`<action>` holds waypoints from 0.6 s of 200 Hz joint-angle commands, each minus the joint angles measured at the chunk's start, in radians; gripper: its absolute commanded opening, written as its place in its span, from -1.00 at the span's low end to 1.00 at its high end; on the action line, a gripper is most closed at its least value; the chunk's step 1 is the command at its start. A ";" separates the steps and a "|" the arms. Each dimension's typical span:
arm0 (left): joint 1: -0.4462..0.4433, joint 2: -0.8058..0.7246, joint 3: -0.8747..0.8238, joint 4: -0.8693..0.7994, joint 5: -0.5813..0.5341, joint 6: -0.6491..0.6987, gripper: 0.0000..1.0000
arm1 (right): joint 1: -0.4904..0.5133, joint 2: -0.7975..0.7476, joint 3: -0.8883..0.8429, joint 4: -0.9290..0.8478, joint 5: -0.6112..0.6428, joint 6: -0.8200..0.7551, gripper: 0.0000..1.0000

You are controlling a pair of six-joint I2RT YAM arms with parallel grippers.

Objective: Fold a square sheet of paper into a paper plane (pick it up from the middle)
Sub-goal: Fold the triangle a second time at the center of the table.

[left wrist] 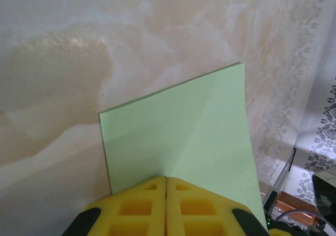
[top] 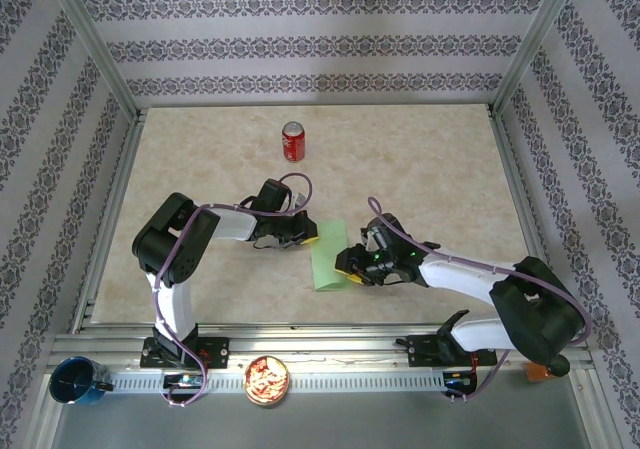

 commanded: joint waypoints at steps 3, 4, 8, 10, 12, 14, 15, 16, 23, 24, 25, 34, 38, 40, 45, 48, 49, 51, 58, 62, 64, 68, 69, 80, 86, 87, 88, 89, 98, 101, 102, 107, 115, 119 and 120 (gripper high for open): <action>0.008 0.042 0.006 -0.059 -0.016 0.040 -0.85 | -0.035 0.020 0.041 0.001 -0.028 -0.057 -0.08; 0.009 0.042 0.007 -0.059 -0.015 0.041 -0.85 | -0.037 0.020 0.041 0.002 -0.027 -0.059 -0.07; 0.009 0.045 0.009 -0.058 -0.014 0.048 -0.85 | -0.040 0.020 0.040 0.014 -0.026 -0.061 -0.06; 0.008 0.046 0.011 -0.058 -0.013 0.054 -0.85 | -0.045 0.020 0.039 0.022 -0.026 -0.062 -0.04; 0.008 0.047 0.012 -0.058 -0.013 0.059 -0.84 | -0.047 0.021 0.037 0.032 -0.027 -0.064 -0.02; 0.008 0.049 0.014 -0.058 -0.011 0.063 -0.84 | -0.050 0.023 0.037 0.038 -0.030 -0.064 0.00; 0.008 0.049 0.016 -0.058 -0.011 0.065 -0.84 | -0.050 0.023 0.037 0.038 -0.030 -0.064 0.00; 0.007 0.051 0.016 -0.058 -0.010 0.067 -0.84 | -0.050 0.025 0.038 0.044 -0.032 -0.064 0.00; 0.008 0.058 0.026 -0.059 -0.007 0.082 -0.84 | -0.060 0.038 0.049 0.060 -0.057 -0.077 0.01; 0.009 0.060 0.028 -0.059 -0.007 0.083 -0.84 | -0.061 0.042 0.052 0.059 -0.063 -0.080 0.01; 0.009 0.061 0.029 -0.059 -0.007 0.084 -0.84 | -0.063 0.045 0.056 0.058 -0.068 -0.084 0.01; 0.009 0.072 0.043 -0.064 -0.004 0.096 -0.84 | -0.078 0.073 0.085 0.031 -0.110 -0.118 0.01; 0.008 0.075 0.048 -0.062 -0.001 0.099 -0.84 | -0.085 0.083 0.093 0.023 -0.119 -0.130 0.01; 0.009 0.078 0.051 -0.060 0.000 0.099 -0.84 | -0.087 0.088 0.096 0.022 -0.121 -0.133 0.02; 0.008 0.081 0.054 -0.053 0.003 0.101 -0.84 | -0.092 0.099 0.100 0.027 -0.131 -0.140 0.02; 0.008 0.083 0.057 -0.049 0.006 0.103 -0.84 | -0.097 0.108 0.101 0.035 -0.140 -0.140 0.02; 0.009 0.083 0.057 -0.048 0.006 0.103 -0.84 | -0.098 0.109 0.101 0.039 -0.141 -0.141 0.02; 0.009 0.085 0.058 -0.046 0.007 0.104 -0.84 | -0.099 0.115 0.102 0.047 -0.149 -0.141 0.02; 0.009 0.090 0.068 -0.045 0.009 0.105 -0.84 | -0.107 0.131 0.105 0.070 -0.170 -0.142 0.02; 0.009 0.092 0.073 -0.045 0.012 0.108 -0.84 | -0.111 0.141 0.108 0.076 -0.177 -0.140 0.02; 0.008 0.094 0.076 -0.045 0.014 0.109 -0.84 | -0.113 0.145 0.109 0.078 -0.180 -0.140 0.02; 0.009 0.096 0.080 -0.045 0.016 0.112 -0.84 | -0.116 0.154 0.114 0.079 -0.187 -0.144 0.02; 0.009 0.096 0.082 -0.045 0.017 0.113 -0.84 | -0.117 0.157 0.115 0.079 -0.187 -0.144 0.02; 0.008 0.100 0.094 -0.049 0.019 0.121 -0.84 | -0.129 0.176 0.127 0.071 -0.191 -0.154 0.01; 0.009 0.100 0.098 -0.057 0.018 0.128 -0.83 | -0.137 0.182 0.129 0.073 -0.190 -0.153 0.00; 0.009 0.100 0.100 -0.058 0.018 0.129 -0.83 | -0.139 0.182 0.128 0.075 -0.190 -0.153 0.00; 0.008 0.099 0.102 -0.060 0.019 0.131 -0.83 | -0.140 0.183 0.128 0.077 -0.190 -0.153 -0.01; 0.008 0.099 0.103 -0.060 0.019 0.132 -0.83 | -0.142 0.185 0.128 0.078 -0.190 -0.152 -0.01; 0.007 0.094 0.110 -0.064 0.020 0.142 -0.80 | -0.154 0.194 0.125 0.089 -0.188 -0.143 -0.03; 0.008 0.092 0.114 -0.065 0.019 0.145 -0.79 | -0.157 0.197 0.123 0.092 -0.188 -0.141 -0.03; 0.007 0.092 0.114 -0.065 0.020 0.146 -0.78 | -0.159 0.198 0.123 0.095 -0.188 -0.140 -0.04; 0.009 0.088 0.121 -0.070 0.019 0.155 -0.76 | -0.164 0.203 0.120 0.105 -0.189 -0.134 -0.04; 0.008 0.081 0.130 -0.076 0.018 0.171 -0.71 | -0.170 0.213 0.115 0.119 -0.191 -0.128 -0.08; 0.008 0.077 0.136 -0.078 0.018 0.177 -0.68 | -0.173 0.216 0.114 0.125 -0.193 -0.125 -0.10; 0.007 0.076 0.136 -0.079 0.017 0.179 -0.68 | -0.173 0.217 0.113 0.128 -0.193 -0.124 -0.10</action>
